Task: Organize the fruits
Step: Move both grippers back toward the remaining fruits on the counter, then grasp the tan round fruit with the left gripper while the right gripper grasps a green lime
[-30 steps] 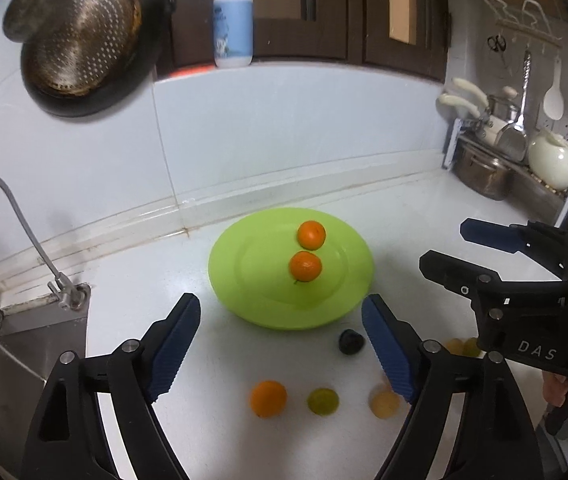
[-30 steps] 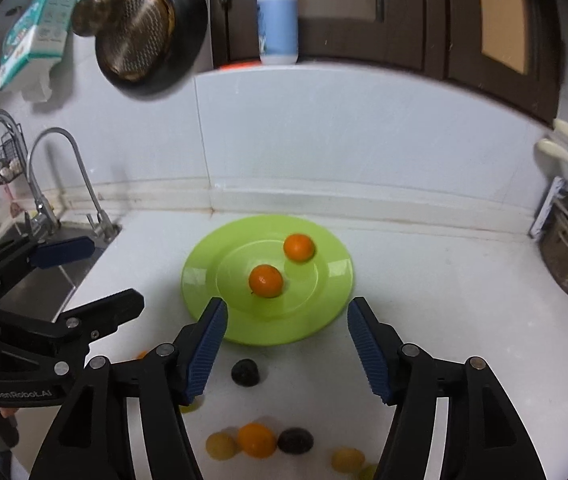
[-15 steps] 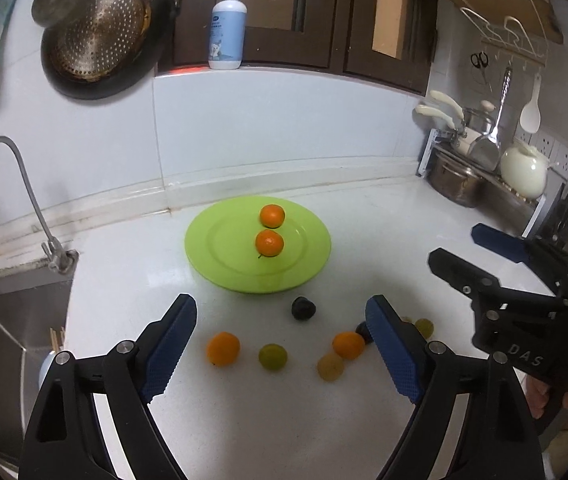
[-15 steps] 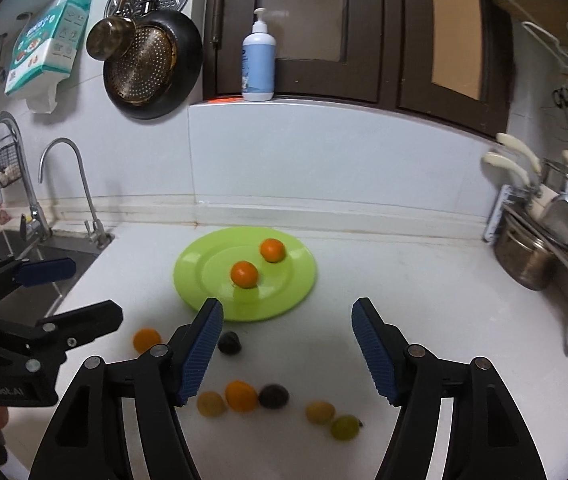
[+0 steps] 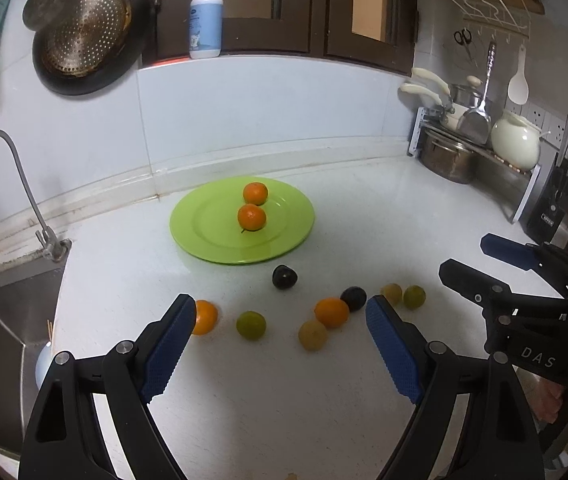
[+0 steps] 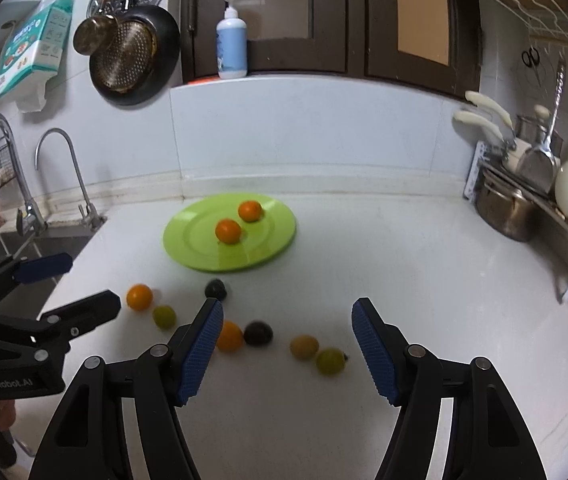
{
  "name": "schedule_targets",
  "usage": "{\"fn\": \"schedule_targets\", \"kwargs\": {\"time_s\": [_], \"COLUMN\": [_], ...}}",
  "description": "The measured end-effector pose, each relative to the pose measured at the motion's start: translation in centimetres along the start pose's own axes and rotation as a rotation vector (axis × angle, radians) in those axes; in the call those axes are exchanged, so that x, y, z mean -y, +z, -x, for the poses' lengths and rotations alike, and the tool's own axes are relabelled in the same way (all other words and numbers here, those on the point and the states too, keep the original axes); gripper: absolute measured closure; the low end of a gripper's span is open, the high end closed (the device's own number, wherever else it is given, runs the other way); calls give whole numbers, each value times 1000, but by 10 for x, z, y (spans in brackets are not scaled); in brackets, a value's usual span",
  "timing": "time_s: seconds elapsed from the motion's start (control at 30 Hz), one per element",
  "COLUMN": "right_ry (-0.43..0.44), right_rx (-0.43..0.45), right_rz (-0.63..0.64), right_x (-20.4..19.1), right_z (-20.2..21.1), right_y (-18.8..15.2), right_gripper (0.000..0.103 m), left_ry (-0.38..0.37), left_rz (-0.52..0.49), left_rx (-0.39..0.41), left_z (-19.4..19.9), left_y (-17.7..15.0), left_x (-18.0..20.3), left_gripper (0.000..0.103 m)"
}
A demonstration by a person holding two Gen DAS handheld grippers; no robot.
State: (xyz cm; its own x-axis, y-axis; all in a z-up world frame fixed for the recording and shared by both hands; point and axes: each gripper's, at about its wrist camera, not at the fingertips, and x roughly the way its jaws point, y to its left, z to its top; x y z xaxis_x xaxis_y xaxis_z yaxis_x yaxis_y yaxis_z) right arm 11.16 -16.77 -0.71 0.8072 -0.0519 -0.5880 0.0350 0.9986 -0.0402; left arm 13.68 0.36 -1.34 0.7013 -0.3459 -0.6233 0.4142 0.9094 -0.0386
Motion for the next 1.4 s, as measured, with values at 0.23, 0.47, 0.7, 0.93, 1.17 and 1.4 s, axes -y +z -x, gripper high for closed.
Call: {"fn": "schedule_targets", "kwargs": {"time_s": [0.23,0.47,0.7,0.93,1.17,1.4], "right_ry": [-10,-25,-12,-2,37,47], "right_rx": [-42,-91,-138,-152,-179,-184], "right_rz": [-4,3,-2,-29,-66,-67], "right_x": [13,25,32,38,43,44], "right_z": [-7,-24,-49,-68,-86,-95], "right_y": [-18,-29,-41,-46,-51,-50], "right_gripper": [36,36,36,37,50,54], "left_ry": [14,29,25,-10,-39,-55], "left_rz": [-32,-58,-72,-49,-24,-23], "left_rx": [10,-48,-98,-172,-214,-229], "left_z": [-8,-30,-55,-83,-102,-112], "left_y": [-12,-22,-31,-36,-40,-37], "left_x": [14,22,25,25,25,25], "left_gripper": [16,20,27,40,52,65]}}
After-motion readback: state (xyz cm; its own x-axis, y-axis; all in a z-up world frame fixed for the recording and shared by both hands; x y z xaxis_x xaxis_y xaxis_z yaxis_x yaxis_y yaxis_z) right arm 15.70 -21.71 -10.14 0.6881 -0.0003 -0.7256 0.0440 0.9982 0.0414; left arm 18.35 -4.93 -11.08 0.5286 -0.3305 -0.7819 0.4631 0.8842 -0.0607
